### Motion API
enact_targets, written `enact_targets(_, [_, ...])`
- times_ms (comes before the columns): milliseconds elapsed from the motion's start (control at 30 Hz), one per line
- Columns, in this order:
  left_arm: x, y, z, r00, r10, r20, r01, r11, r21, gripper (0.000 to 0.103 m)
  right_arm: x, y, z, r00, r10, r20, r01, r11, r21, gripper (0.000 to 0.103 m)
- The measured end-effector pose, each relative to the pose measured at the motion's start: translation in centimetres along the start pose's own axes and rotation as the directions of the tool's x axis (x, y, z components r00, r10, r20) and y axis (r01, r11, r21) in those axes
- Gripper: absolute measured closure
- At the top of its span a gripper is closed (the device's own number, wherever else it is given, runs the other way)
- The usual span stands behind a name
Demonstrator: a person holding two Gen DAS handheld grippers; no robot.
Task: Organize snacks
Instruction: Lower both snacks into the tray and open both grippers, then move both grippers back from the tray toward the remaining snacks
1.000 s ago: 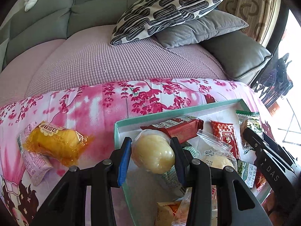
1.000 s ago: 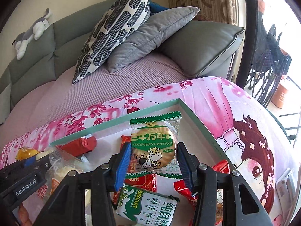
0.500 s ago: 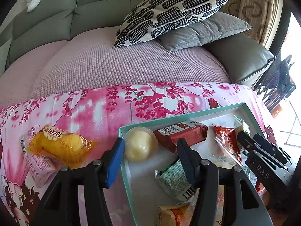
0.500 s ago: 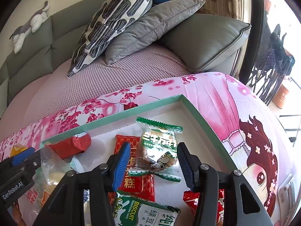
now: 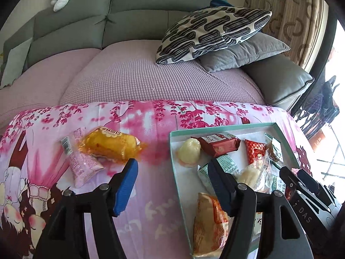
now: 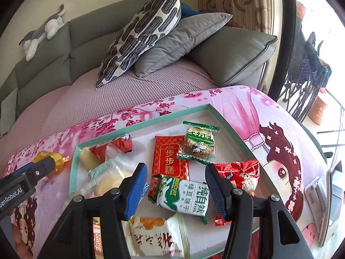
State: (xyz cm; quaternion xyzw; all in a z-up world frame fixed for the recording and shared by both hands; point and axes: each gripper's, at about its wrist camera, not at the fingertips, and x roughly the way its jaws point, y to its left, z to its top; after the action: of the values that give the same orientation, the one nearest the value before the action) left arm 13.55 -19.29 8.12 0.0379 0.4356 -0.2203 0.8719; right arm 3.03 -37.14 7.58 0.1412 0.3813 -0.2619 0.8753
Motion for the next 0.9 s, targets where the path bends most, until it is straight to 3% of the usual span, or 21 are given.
enact_targets(367, [-3.4,3.1,-3.2,0.999,0.046,0.006,-0.046,0.998,-0.044,0.032,-4.4,2.3,-2.0,1.000,0.017,0.024,-0.017,1.000,-0.019,0.043])
enact_targets(733, [-2.3,4.8,-4.5,0.996,0.088,-0.007,-0.088,0.992,-0.087,0.030,-3.2,3.1,-2.9,1.000,0.018,-0.010,-0.018,0.999,-0.031,0.043])
enact_targets(800, [-2.0,4.7,-4.7,0.995,0.097,-0.012,-0.098,0.991,-0.086,0.020,-2.9,3.1,-3.0,1.000,0.023,-0.017,-0.023,0.999,-0.027,0.036])
enact_targets(867, [-1.8,4.8,-4.9,0.994,0.106,-0.013,-0.106,0.991,-0.086,0.017,-2.8,2.9,-3.1,1.000,0.022,-0.015,-0.022,0.999,-0.024,0.020])
enact_targets(900, [-1.8,4.8,-4.9,0.994,0.110,-0.015,-0.111,0.990,-0.087,0.015,-2.8,2.8,-3.1,1.000,0.019,-0.016,-0.019,1.000,-0.022,0.019])
